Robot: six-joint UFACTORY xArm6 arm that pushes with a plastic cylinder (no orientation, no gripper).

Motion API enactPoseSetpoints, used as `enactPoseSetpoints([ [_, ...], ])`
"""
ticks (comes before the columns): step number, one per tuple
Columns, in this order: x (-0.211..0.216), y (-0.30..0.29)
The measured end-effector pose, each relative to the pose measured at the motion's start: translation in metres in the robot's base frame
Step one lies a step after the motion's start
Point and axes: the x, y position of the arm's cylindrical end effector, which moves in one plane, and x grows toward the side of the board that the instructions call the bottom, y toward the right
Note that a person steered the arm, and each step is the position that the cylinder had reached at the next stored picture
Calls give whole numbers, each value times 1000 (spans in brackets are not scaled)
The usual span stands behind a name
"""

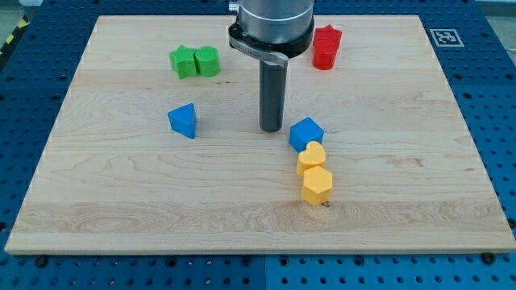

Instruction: Point your arm in between the blue cube and triangle

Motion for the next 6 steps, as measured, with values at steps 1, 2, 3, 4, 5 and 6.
enactPoseSetpoints([
  [1,0,-2],
  [2,-5,-28],
  [3,-5,-64],
  [4,-5,-64],
  [5,-5,-64],
  [6,-5,-64],
])
